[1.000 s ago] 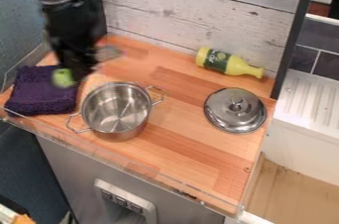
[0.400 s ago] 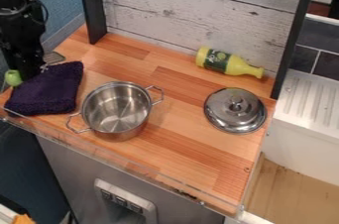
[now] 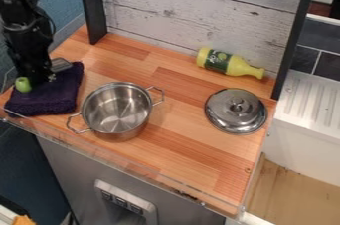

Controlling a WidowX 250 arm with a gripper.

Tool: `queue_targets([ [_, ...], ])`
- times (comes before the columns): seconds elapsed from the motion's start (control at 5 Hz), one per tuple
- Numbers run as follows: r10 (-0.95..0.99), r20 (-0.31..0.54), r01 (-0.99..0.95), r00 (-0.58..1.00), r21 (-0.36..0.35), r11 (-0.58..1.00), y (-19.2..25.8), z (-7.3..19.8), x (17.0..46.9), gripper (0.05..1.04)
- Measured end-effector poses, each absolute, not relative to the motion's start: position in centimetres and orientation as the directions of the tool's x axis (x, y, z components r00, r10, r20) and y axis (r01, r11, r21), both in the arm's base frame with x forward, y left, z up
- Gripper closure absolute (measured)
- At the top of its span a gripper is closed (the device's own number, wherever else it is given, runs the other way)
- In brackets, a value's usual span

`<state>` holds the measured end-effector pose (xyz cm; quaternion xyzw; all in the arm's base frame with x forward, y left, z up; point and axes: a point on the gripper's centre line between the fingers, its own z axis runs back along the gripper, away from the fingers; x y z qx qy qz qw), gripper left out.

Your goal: Place the green object on top of the purple clothing

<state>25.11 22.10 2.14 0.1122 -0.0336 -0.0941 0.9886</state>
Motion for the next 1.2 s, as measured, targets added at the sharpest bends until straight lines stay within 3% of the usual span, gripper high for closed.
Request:
queue_targets([
  [0.2, -0.184, 0.025, 0.175, 0.983, 0.221, 0.960, 22.1, 1.3, 25.0, 0.688],
  [0.6, -0.149, 0.020, 0.143, 0.989, 0.181, 0.973, 21.2, 1.9, 24.9, 0.115],
  [1.0, -0.131, 0.095, 0.111, 0.987, 0.195, 0.975, 20.6, 8.4, 24.9, 0.081],
  [1.2, -0.126, 0.136, 0.090, 0.983, 0.244, 0.965, 19.8, 11.4, 24.8, 0.083],
])
